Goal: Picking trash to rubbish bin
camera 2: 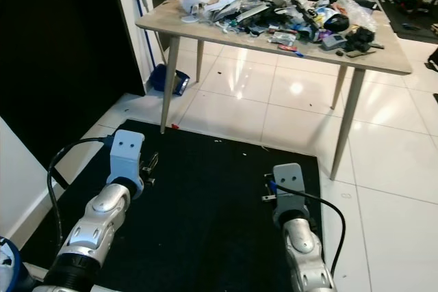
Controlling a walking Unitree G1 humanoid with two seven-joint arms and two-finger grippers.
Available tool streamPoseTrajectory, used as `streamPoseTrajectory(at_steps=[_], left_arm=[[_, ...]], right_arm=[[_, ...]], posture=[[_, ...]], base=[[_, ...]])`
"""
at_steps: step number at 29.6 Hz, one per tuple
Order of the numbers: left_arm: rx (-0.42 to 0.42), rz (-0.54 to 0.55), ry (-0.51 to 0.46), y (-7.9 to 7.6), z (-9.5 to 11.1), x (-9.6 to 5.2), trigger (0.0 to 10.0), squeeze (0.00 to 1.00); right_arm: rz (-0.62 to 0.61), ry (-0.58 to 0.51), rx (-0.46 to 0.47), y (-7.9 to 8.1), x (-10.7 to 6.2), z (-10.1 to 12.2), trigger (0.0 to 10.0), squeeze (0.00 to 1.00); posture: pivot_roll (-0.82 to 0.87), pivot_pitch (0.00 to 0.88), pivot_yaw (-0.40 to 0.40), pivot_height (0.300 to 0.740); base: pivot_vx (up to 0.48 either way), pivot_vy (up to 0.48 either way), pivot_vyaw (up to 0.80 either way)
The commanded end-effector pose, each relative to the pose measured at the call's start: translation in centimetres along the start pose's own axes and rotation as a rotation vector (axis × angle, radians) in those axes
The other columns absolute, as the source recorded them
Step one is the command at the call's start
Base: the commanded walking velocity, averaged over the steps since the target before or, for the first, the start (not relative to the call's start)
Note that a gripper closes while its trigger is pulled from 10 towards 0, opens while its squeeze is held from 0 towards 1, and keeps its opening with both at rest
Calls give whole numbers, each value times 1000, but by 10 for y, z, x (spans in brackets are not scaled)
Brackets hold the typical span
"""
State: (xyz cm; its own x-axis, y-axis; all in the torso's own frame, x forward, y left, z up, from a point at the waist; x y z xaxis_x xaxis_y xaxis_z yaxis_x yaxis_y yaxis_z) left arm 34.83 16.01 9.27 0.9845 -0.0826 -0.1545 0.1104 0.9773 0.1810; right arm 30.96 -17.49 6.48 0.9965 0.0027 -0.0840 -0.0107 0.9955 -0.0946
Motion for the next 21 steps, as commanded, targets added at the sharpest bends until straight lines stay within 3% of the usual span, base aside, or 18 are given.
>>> streamPoseTrajectory(at_steps=[1,8,18,21], left_arm=[[8,-9,23,0,-5,-1,10000,0],[7,-6,20,1,-4,-1,10000,0],[2,-5,3,0,1,1,10000,0],[-1,-1,-6,0,3,1,10000,0]], right_arm=[[-30,-10,5,-7,1,3,10000,0],[-37,-29,10,-9,6,10,10000,0],[-54,-60,26,-14,10,20,10000,0],[-53,-65,12,-14,10,21,10000,0]], posture=[[-55,83,18,740],[-54,86,17,740],[-57,86,17,740],[-59,84,17,740]], base=[[337,0,0],[337,0,0],[338,0,-721],[336,0,0]])
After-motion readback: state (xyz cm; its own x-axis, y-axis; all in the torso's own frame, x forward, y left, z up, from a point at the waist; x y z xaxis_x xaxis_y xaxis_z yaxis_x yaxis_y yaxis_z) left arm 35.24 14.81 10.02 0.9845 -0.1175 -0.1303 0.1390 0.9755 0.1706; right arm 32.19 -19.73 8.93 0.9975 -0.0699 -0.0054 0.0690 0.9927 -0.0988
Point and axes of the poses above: a point about 5 cm out from each wrist's last joint towards the gripper, its own x axis pointing out of the wrist towards the gripper, its own z axis along the axis of the wrist's last joint, y = z × x, the point moved 3 cm from there along x, pointing out of the wrist towards the gripper, and after that the axes turned 4 degrees about x, right-handed, at the moved point
